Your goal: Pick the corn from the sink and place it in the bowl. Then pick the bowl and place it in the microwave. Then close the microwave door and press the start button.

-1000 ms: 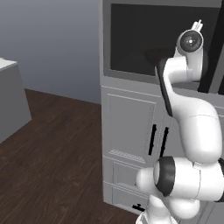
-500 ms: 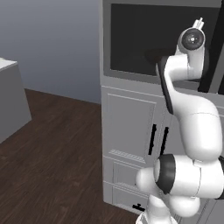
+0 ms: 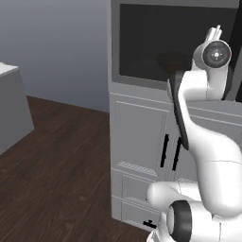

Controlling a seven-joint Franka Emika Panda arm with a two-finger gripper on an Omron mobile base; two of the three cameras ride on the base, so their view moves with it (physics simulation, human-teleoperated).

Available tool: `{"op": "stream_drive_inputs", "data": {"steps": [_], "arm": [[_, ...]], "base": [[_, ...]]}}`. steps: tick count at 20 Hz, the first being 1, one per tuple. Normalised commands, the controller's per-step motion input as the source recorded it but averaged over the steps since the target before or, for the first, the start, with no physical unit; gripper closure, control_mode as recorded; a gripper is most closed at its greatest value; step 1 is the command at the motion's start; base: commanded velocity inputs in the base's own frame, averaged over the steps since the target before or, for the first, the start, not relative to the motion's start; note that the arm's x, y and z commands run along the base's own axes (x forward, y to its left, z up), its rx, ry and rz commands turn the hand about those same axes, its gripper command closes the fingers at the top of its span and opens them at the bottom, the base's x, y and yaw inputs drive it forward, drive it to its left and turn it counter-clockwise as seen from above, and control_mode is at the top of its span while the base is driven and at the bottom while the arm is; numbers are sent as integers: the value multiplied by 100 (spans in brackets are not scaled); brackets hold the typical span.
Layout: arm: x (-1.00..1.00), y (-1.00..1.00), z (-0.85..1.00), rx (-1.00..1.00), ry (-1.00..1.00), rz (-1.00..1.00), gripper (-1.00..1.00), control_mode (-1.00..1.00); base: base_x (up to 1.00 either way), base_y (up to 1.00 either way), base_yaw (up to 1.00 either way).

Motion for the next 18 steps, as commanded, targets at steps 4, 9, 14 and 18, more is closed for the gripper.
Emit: {"op": "stream_drive_inputs", "data": {"steps": [4,9,14,18], "arm": [[-99,62,24,-19,26,20,-100,-100],[-100,29,26,-24,32,17,100,-100],[-100,0,4,-33,12,12,100,-100],[-100,2,-27,-49,0,8,100,-100]], "base": [[0,0,0],[0,0,0],[0,0,0],[0,0,0]]}}
